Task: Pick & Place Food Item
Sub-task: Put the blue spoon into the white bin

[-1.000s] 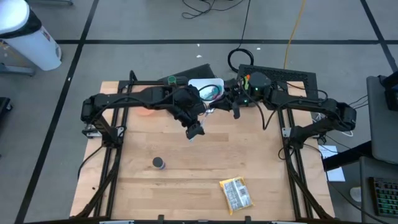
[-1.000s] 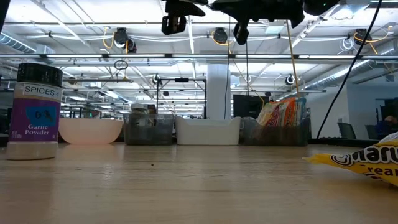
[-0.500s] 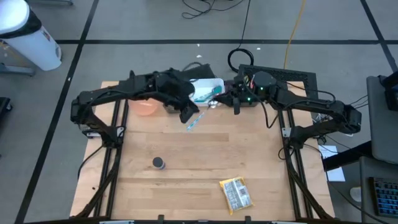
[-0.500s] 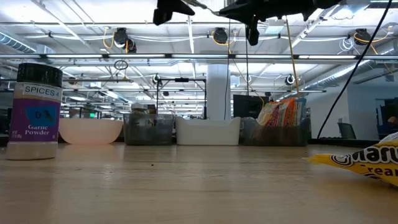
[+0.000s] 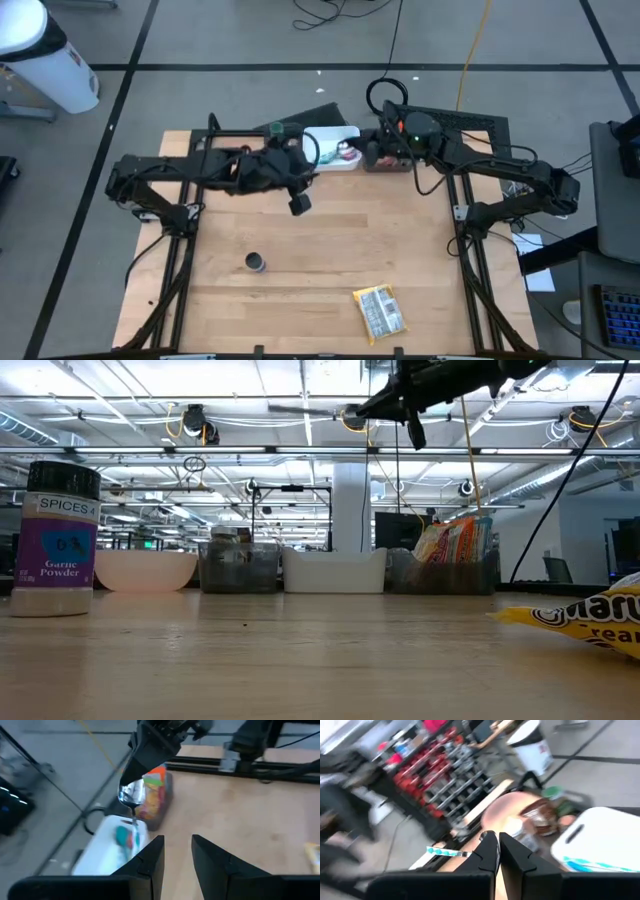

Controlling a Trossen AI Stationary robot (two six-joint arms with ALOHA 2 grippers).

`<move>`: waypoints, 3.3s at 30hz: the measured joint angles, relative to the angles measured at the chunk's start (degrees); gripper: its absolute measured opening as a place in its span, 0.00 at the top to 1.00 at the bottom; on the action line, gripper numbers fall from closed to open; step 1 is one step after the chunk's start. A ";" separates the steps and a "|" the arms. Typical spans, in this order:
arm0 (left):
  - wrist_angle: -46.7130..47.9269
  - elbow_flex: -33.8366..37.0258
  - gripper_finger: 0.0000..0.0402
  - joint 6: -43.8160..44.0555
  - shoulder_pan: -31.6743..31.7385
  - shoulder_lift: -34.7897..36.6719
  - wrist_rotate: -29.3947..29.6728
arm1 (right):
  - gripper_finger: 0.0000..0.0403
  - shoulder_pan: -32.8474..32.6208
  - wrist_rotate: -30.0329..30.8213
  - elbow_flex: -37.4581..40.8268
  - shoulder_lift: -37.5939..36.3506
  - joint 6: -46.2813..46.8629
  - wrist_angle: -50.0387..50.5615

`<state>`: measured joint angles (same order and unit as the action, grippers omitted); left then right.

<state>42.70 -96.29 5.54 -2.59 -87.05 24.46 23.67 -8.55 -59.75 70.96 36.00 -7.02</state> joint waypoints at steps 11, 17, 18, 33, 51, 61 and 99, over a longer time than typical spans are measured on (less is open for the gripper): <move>1.35 -0.04 0.74 -8.01 -1.18 -2.86 8.63 | 1.00 -1.17 4.07 0.00 1.25 2.99 -7.10; 3.48 0.02 0.74 -10.20 -0.52 -4.49 15.71 | 1.00 -1.67 4.29 0.02 1.49 2.41 -7.45; 2.81 -0.03 0.74 -10.83 -0.52 -4.57 17.57 | 1.00 -1.67 4.28 0.02 1.46 2.37 -7.52; -3.06 -0.04 0.73 -11.98 0.97 -4.46 14.47 | 1.00 -1.62 4.27 0.01 1.44 1.34 -7.74; -1.61 -0.04 0.37 -9.91 2.11 -4.46 12.71 | 1.00 -1.62 4.40 0.02 1.44 1.27 -9.20; 2.45 -0.04 0.40 -8.37 4.46 -4.46 10.21 | 1.00 -1.63 4.47 0.02 1.42 1.84 -11.18; 1.18 -0.04 0.91 -8.60 5.83 -4.39 6.80 | 1.00 -1.65 4.57 0.02 1.42 0.88 -10.13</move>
<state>43.88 -96.33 -3.06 3.24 -91.44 31.26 22.02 -3.97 -59.72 72.38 36.88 -17.15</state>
